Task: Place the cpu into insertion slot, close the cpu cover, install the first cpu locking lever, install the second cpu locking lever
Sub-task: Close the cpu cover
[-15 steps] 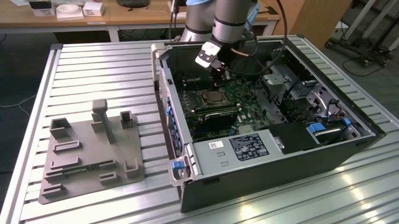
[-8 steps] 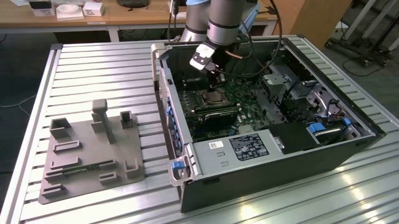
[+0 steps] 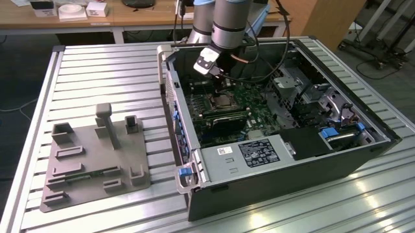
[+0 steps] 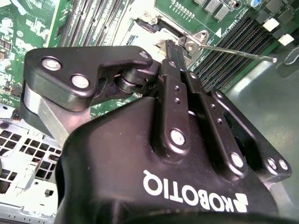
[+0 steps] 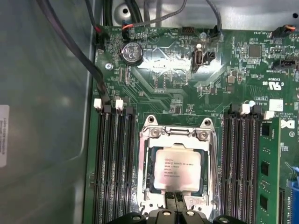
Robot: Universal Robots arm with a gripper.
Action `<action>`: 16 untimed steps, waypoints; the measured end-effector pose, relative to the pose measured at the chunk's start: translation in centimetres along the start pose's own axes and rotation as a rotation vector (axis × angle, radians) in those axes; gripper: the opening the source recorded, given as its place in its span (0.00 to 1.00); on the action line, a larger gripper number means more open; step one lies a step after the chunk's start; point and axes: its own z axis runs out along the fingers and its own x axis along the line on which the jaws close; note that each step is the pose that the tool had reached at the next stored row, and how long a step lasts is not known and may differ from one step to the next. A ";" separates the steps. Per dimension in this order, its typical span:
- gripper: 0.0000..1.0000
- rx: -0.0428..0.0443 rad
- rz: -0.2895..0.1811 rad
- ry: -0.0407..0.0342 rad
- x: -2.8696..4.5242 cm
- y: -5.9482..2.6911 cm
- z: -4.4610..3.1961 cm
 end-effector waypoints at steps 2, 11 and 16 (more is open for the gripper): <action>0.10 -0.0001 0.000 0.0001 0.01 -0.09 0.20; 0.10 0.0000 0.000 0.0001 0.03 -0.36 0.90; 0.10 0.0000 0.000 0.0000 0.04 -0.47 1.19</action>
